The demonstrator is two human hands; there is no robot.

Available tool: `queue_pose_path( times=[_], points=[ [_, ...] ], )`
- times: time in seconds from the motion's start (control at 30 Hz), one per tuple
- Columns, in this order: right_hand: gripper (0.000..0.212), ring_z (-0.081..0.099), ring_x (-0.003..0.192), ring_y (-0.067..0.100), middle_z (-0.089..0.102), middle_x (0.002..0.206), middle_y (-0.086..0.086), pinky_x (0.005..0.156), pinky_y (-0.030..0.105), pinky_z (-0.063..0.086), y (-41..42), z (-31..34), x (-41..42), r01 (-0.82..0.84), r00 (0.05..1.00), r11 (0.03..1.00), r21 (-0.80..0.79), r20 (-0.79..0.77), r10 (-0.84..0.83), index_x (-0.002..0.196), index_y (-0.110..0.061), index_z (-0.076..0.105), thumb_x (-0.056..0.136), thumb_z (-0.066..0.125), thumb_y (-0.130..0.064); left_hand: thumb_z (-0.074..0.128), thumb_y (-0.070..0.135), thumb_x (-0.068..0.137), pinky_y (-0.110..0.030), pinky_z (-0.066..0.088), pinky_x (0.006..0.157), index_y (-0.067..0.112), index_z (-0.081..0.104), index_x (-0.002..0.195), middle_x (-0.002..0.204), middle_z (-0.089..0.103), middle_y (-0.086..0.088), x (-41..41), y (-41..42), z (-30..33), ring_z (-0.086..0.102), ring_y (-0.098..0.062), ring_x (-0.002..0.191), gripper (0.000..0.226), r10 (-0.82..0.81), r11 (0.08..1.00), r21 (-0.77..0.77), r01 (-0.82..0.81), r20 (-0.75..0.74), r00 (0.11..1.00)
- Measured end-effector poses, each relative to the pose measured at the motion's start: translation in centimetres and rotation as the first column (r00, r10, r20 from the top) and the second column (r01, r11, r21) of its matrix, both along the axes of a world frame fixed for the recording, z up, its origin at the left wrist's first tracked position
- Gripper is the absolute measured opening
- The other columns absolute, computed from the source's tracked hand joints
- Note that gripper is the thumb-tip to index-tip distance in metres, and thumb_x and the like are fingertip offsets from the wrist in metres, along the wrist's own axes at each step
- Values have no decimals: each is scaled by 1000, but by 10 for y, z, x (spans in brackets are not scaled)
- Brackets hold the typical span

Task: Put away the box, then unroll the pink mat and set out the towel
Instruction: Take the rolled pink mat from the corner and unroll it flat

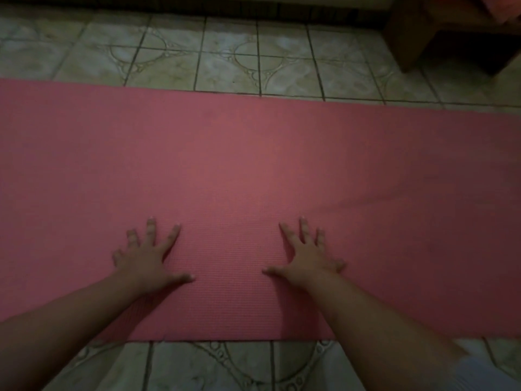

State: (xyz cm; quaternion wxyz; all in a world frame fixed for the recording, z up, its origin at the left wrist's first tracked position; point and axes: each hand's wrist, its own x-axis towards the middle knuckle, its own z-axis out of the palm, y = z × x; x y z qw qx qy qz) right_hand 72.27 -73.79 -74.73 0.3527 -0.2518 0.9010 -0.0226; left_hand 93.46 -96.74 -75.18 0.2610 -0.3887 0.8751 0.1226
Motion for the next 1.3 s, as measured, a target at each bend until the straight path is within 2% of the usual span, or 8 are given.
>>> queue_pose_path(
  times=[0.23, 0.4, 0.6, 0.73, 0.93, 1.13, 1.3],
  points=[
    [112, -22, 144, 19, -31, 149, -28, 94, 81, 9, 10, 1, -20, 11, 1000, 1000, 8, -15, -11, 130, -69, -12, 49, 63, -83, 48, 92, 47, -65, 18, 108, 53, -30, 128, 155, -28, -4, -19, 10, 3, -10, -46, 141, 118, -9, 999, 32, 9, 12, 1000],
    [111, -21, 144, 19, -29, 150, -29, 94, 82, 9, 13, 2, -31, 9, 1000, 1000, 5, 1, -9, 131, -69, -10, 50, 65, -81, 35, 98, 37, -66, 19, 106, 57, -30, 127, 155, -28, -3, -27, 11, -2, -10, -46, 141, 118, -14, 999, 35, 14, 0, 1000],
    [111, -23, 144, 21, -31, 151, -23, 96, 81, 10, 14, 2, -28, -23, 999, 1000, 8, -25, 23, 135, -63, -14, 54, 60, -83, 26, 101, 28, -64, 15, 109, 60, -34, 122, 152, -34, 1, -23, 10, -2, -13, -43, 142, 119, -5, 999, 42, 6, -13, 1000],
    [117, -23, 143, 28, -32, 153, -14, 100, 77, 4, 19, 3, -23, 54, 997, 998, 11, -64, -53, 139, -58, -13, 50, 57, -87, 26, 102, 25, -66, 16, 107, 60, -33, 123, 146, -40, 8, -15, 8, -1, -16, -35, 143, 122, 21, 999, 39, -20, -22, 1000],
    [121, -22, 142, 36, -29, 154, -15, 100, 79, 6, 29, 3, -33, 118, 992, 992, 34, -57, -116, 135, -65, -12, 38, 54, -93, 26, 101, 28, -66, 13, 108, 60, -33, 122, 141, -45, 10, -14, 9, -2, -19, -34, 143, 119, 27, 999, 34, -26, -24, 999],
    [118, -20, 142, 38, -26, 155, -18, 95, 81, 11, 20, 4, -44, 103, 994, 993, 64, -46, -100, 132, -67, -11, 41, 62, -86, 24, 103, 27, -67, 14, 107, 64, -34, 120, 142, -43, 10, -16, 7, -7, -17, -36, 143, 116, 28, 999, 25, -27, -47, 999],
    [116, -18, 143, 36, -23, 155, -21, 96, 81, 13, 18, 5, -62, 105, 993, 993, 59, -57, -101, 131, -69, -8, 42, 64, -84, 24, 103, 26, -67, 14, 107, 64, -37, 117, 151, -35, 6, -32, 8, -6, -15, -39, 143, 117, 30, 999, 27, -29, -52, 998]
  ],
)
